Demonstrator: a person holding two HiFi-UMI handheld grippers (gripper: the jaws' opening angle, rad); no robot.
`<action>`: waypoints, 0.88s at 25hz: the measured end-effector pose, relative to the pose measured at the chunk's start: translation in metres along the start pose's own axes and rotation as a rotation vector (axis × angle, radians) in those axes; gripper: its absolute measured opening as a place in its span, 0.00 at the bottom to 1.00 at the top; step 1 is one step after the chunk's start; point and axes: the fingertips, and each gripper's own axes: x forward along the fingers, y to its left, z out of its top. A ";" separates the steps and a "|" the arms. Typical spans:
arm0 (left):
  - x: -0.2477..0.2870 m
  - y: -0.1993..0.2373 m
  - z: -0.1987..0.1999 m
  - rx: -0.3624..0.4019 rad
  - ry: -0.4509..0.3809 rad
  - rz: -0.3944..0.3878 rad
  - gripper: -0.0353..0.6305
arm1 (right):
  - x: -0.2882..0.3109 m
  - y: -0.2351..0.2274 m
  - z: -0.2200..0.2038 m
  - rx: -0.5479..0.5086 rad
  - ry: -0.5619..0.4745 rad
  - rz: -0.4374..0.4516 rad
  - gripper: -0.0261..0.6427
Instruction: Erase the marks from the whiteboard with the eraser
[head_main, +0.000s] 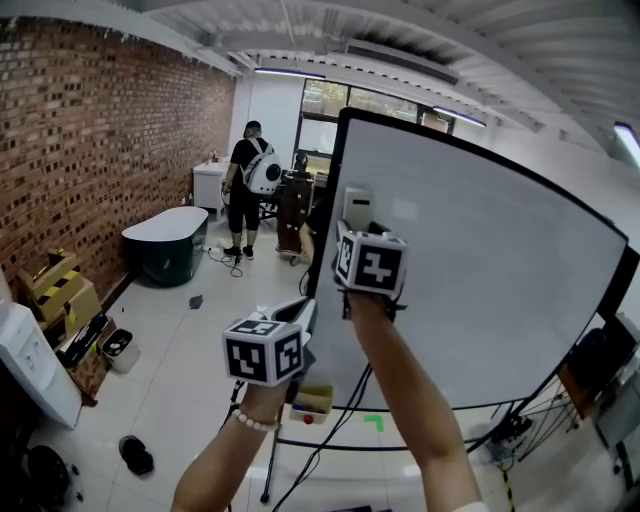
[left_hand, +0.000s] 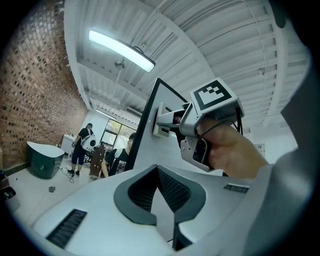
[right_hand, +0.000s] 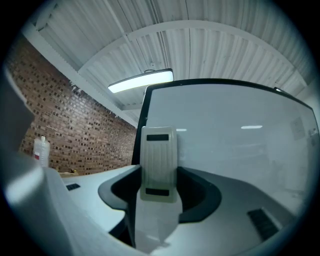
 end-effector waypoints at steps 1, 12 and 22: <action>-0.003 0.007 0.001 0.000 -0.004 0.008 0.03 | 0.002 0.005 -0.001 -0.003 0.000 -0.008 0.42; -0.029 0.042 -0.002 -0.030 -0.015 0.027 0.03 | 0.012 0.042 -0.052 0.043 0.015 -0.017 0.42; -0.020 0.049 -0.035 -0.055 0.034 0.061 0.03 | 0.011 0.029 -0.103 0.049 0.060 0.012 0.42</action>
